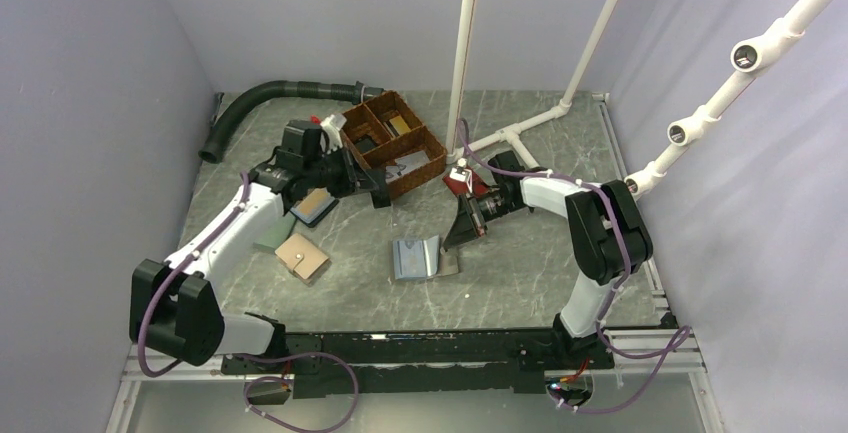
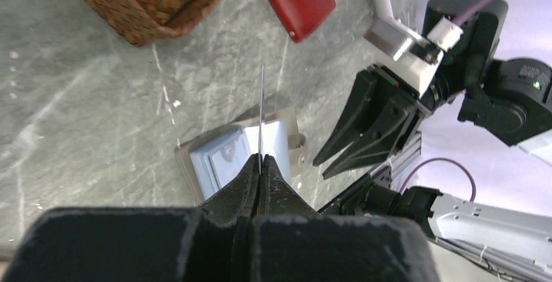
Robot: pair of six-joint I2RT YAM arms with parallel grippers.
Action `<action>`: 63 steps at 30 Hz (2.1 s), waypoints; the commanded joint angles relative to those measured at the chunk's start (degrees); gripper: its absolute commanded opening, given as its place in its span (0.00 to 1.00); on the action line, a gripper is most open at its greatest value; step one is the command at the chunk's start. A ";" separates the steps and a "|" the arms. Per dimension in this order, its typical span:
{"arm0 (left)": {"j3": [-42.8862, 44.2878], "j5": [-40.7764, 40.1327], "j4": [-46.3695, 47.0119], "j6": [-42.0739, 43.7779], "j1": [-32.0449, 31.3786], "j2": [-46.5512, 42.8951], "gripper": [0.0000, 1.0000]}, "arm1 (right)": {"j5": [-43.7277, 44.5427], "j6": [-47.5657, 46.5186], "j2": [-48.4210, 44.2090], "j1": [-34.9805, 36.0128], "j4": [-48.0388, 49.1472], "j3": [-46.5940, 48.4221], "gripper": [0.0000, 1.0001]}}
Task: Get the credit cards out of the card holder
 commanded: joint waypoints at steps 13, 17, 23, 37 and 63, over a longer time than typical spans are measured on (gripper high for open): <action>8.53 2.34 4.40 -3.24 10.39 5.67 0.00 | 2.57 -10.79 -1.72 -0.06 -8.21 4.08 0.26; 11.11 3.74 5.79 -3.53 11.98 9.03 0.00 | 3.56 -12.56 -1.57 -0.09 -9.82 4.69 0.27; 14.53 4.57 7.34 -4.21 13.47 13.94 0.00 | 5.53 -15.37 -1.85 -0.11 -12.60 5.86 0.27; 19.30 2.16 14.61 -7.33 14.79 24.05 0.00 | 6.43 -18.39 -0.60 -0.61 -16.19 8.43 0.28; 24.65 -0.94 23.10 -6.61 14.87 34.77 0.00 | 10.02 -26.96 2.25 -1.61 -26.93 14.88 0.29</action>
